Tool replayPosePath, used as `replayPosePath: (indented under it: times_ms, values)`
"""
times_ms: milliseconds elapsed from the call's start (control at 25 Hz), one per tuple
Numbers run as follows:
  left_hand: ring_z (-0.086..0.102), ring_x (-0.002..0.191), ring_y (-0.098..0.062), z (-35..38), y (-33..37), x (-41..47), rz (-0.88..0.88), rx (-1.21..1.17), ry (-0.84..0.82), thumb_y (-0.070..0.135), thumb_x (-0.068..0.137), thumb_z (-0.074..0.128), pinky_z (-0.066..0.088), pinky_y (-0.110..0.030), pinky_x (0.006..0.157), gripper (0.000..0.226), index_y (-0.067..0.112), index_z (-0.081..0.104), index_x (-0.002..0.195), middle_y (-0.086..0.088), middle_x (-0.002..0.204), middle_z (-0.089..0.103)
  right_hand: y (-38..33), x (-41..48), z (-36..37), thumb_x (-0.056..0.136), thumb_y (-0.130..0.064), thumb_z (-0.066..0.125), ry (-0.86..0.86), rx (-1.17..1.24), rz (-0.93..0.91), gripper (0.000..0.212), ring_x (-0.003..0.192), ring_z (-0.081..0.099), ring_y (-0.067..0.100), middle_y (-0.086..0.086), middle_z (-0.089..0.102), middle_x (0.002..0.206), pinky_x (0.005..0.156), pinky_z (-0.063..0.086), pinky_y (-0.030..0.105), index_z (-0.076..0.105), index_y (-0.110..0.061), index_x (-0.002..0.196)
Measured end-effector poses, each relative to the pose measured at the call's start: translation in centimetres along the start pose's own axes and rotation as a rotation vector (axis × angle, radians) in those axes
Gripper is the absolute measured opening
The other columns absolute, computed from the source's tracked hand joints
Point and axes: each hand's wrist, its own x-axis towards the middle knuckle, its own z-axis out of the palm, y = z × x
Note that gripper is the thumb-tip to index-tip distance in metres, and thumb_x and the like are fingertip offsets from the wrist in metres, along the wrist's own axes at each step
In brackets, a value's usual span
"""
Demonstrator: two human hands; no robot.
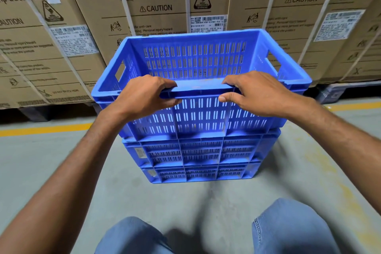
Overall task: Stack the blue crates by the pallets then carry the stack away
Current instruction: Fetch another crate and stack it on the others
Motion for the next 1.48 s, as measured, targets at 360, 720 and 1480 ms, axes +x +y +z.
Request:
replayPosePath:
  times_ms: [360,720,1480]
  values:
    - [0.047,0.05,-0.011,0.4,0.1,0.0,-0.011,0.057,-0.012,0.062,0.09,0.053,0.026,-0.022,0.046,0.041,0.021,0.059,0.084,0.008,0.06,0.054,1.2,-0.3,-0.5,0.084,-0.062,0.063,-0.066,-0.054,-0.043,0.039,0.067,0.051,0.02,-0.008,0.052,0.063,0.051,0.03,0.025,0.054,-0.03,0.105]
    - [0.053,0.057,-0.013,0.7,0.1,0.0,-0.086,0.071,-0.052,0.067,0.089,0.049,0.027,-0.026,0.046,0.043,0.025,0.053,0.084,0.005,0.064,0.056,1.7,-0.2,-0.7,0.081,-0.065,0.064,-0.101,-0.049,0.041,0.043,0.08,0.06,0.026,-0.01,0.05,0.063,0.059,0.039,0.033,0.053,-0.03,0.104]
    - [0.062,0.114,-0.01,-33.5,9.6,2.3,-0.551,-0.483,-0.131,0.046,0.093,0.058,0.05,-0.037,0.091,0.034,0.032,0.06,0.124,0.015,0.128,0.063,-7.9,-2.4,-30.2,0.081,-0.044,0.072,-0.091,0.662,0.473,0.021,0.084,0.067,-0.002,-0.017,0.07,0.086,0.083,0.056,0.035,0.064,-0.031,0.096]
